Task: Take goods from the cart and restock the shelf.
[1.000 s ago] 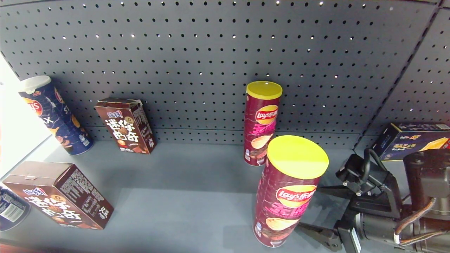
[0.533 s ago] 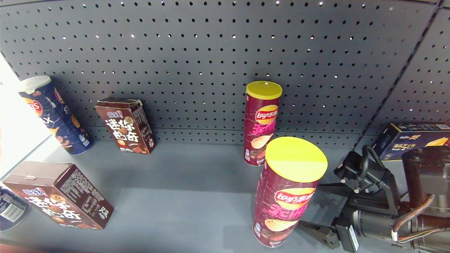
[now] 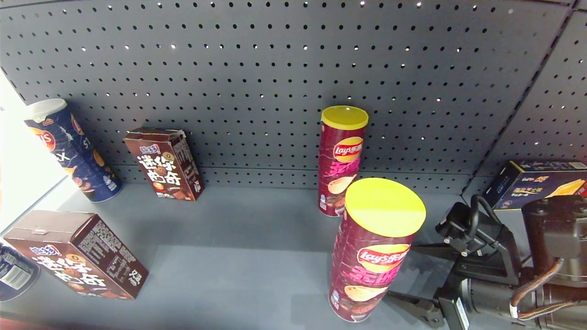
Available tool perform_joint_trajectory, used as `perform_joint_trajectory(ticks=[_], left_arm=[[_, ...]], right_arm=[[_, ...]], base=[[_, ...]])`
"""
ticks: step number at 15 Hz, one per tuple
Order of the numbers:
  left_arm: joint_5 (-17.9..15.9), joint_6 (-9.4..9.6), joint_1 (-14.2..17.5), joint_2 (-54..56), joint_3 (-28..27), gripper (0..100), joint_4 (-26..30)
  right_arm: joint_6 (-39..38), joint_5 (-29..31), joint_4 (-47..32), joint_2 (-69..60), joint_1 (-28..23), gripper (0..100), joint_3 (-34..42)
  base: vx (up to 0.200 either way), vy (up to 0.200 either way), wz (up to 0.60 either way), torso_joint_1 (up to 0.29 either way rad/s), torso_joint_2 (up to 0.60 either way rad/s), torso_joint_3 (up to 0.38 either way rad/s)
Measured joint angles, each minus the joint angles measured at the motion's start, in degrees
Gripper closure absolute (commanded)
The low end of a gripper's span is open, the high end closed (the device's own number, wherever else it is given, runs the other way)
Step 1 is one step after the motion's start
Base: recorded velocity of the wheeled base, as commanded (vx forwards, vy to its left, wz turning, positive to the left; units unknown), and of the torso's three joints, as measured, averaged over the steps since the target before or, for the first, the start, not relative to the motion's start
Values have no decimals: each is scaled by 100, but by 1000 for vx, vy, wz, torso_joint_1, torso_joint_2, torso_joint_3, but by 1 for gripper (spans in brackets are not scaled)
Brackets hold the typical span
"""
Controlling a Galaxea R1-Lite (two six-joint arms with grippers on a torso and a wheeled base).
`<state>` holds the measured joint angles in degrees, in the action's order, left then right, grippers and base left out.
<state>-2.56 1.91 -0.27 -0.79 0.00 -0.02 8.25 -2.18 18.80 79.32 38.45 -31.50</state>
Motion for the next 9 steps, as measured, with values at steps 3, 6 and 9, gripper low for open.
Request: perform_joint_trajectory(ticks=[3, 6, 9], left_arm=[[0, 2, 0, 0, 0, 0, 0], [0, 2, 0, 0, 0, 0, 0], [2, 2, 0, 0, 0, 0, 0]], right_arm=[[0, 0, 0, -77, 0, 0, 39], [0, 0, -2, -77, 28, 0, -16], [4, 0, -2, -69, 38, 0, -28]], base=[[0, 0, 0, 0, 0, 0], [0, 0, 0, 0, 0, 0], [0, 0, 0, 0, 0, 0]])
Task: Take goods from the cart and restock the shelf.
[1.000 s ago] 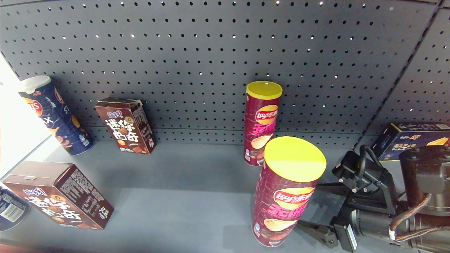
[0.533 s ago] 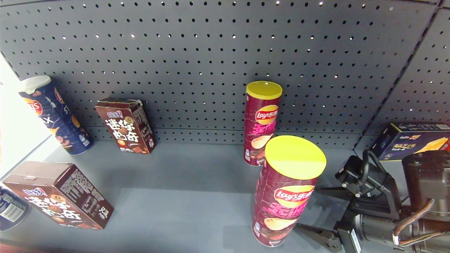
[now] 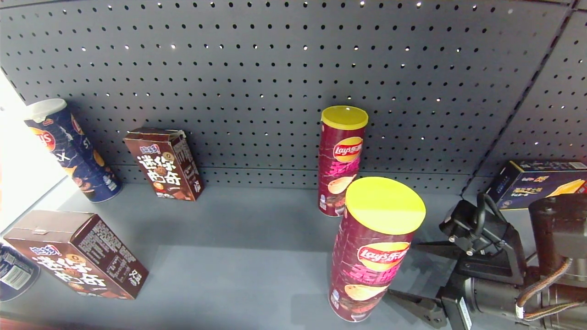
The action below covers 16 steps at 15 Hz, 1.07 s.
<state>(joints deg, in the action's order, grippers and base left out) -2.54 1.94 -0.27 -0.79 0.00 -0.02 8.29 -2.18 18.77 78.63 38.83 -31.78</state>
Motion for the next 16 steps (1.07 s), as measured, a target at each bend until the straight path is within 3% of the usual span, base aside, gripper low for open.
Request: perform_joint_trajectory(ticks=[16], left_arm=[[-2, 0, 0, 0, 0, 0, 2]], right_arm=[[5, 0, 5, 301, 96, 0, -30]], base=[[0, 0, 0, 0, 0, 0]])
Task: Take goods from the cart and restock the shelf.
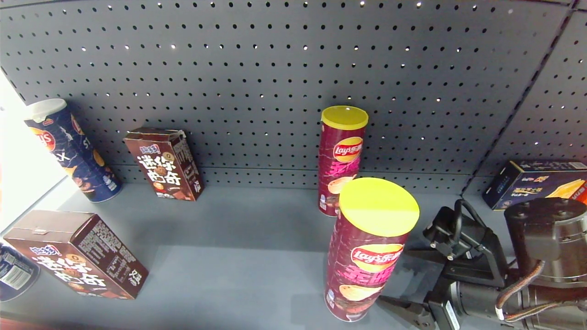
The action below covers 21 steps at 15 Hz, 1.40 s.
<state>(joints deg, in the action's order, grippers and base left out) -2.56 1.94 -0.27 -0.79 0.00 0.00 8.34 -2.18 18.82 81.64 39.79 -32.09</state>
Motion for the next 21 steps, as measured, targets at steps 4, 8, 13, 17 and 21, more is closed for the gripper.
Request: perform_joint_trajectory(ticks=[4, 8, 13, 17, 21], left_arm=[[0, -2, 0, 0, 0, 0, 0], [0, -9, 0, 0, 0, 0, 0], [0, -9, 0, 0, 0, 0, 0], [0, -11, 0, 0, 0, 0, 0], [0, -11, 0, 0, 0, 0, 0]], right_arm=[[4, 0, 0, -44, 9, 0, 9], [22, 0, -5, -6, 84, 0, -77], [26, 0, -5, 122, 113, 0, -184], [20, 7, 4, 102, 87, 0, -123], [2, 9, 77, -177, -154, 0, -118]], base=[[0, 0, 0, 0, 0, 0], [0, 0, 0, 0, 0, 0], [0, 0, 0, 0, 0, 0], [0, 0, 0, 0, 0, 0], [0, 0, 0, 0, 0, 0]])
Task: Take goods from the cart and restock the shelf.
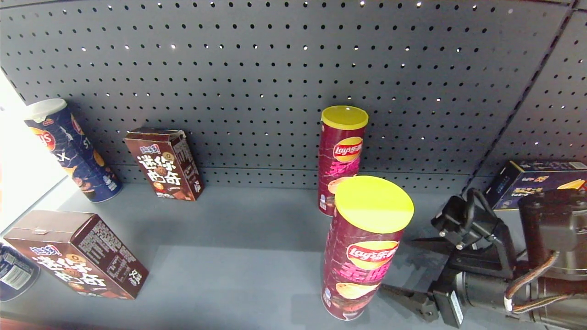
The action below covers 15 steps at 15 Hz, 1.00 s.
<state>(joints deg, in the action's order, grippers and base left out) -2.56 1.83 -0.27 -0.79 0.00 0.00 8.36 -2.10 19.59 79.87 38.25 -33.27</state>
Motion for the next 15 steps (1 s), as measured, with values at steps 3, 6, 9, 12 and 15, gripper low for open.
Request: perform_joint_trajectory(ticks=[3, 6, 9, 12, 15], left_arm=[[0, 2, 0, 0, 0, 0, 0], [0, 9, 0, 0, 0, 0, 0], [0, 9, -9, -26, 0, 0, 0], [0, 11, -9, -41, 0, 0, 0], [0, 11, 0, -37, 0, 0, -2]], right_arm=[[-5, 5, 127, -619, -846, 0, -52], [-10, -1, 137, -1626, -2007, 0, -38], [-10, 0, 129, -2784, -3038, 0, 251], [-5, 11, 83, -4103, -3732, 0, 1208], [-65, 141, -468, -5438, -4073, 0, 2509]], base=[[0, 0, 0, 0, 0, 0], [0, 0, 0, 0, 0, 0], [0, 0, 0, 0, 0, 0], [0, 0, 0, 0, 0, 0], [0, 0, 0, 0, 0, 0]])
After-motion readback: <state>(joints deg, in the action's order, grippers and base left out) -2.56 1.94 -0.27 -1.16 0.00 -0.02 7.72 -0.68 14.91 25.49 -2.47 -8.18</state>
